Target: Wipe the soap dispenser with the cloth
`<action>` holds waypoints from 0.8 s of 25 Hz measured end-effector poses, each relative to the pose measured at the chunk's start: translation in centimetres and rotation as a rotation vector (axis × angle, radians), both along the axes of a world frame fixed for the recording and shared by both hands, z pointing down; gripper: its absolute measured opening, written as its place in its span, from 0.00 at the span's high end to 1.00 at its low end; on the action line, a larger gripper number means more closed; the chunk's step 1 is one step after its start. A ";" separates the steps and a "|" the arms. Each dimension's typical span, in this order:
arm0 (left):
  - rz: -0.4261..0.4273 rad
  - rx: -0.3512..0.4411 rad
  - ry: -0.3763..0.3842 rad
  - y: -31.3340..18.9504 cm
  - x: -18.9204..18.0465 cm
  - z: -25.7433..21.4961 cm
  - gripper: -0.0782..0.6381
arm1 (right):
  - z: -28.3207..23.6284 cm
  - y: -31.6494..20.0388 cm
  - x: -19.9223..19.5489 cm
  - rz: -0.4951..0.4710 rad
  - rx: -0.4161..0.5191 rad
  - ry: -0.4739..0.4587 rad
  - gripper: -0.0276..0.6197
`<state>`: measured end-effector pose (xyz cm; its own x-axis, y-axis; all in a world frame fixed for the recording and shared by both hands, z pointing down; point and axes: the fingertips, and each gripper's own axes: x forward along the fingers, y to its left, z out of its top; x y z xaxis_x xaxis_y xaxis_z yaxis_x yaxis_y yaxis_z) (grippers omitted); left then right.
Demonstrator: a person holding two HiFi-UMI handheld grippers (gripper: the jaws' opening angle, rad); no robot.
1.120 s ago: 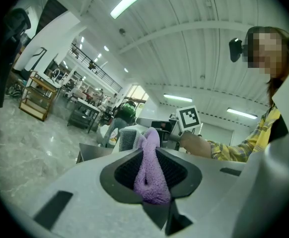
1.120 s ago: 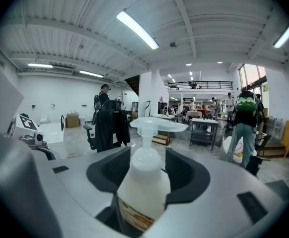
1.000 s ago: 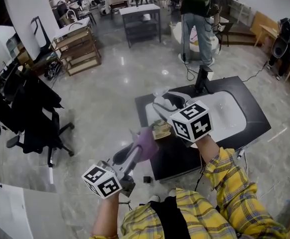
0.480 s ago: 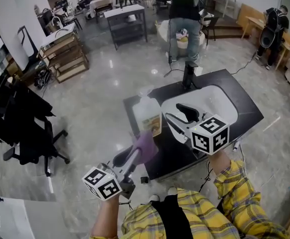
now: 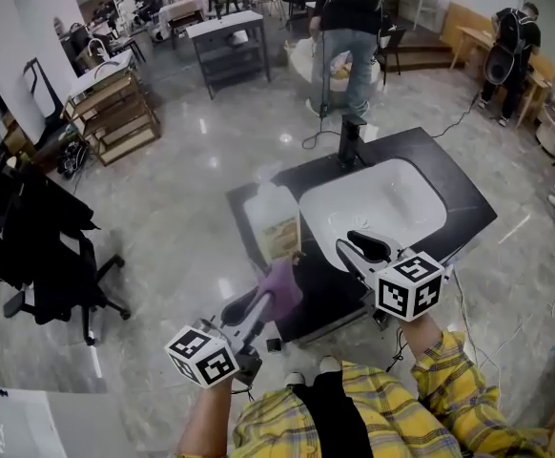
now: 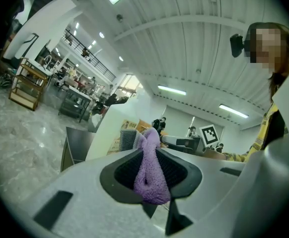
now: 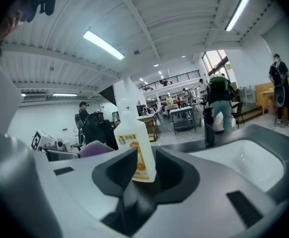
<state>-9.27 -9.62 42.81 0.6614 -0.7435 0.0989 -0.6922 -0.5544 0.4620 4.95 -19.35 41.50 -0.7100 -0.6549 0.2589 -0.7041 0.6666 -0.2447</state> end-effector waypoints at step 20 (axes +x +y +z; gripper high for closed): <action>-0.049 -0.118 -0.012 3.1 -1.2 5.1 0.80 | 6.3 4.9 -0.6 0.001 -0.151 -0.021 0.93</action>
<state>-10.44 -6.52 47.90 0.6230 -0.7575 0.1951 -0.7230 -0.4624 0.5133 4.34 -14.40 47.84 -0.7159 -0.6101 0.3396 -0.6982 0.6206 -0.3569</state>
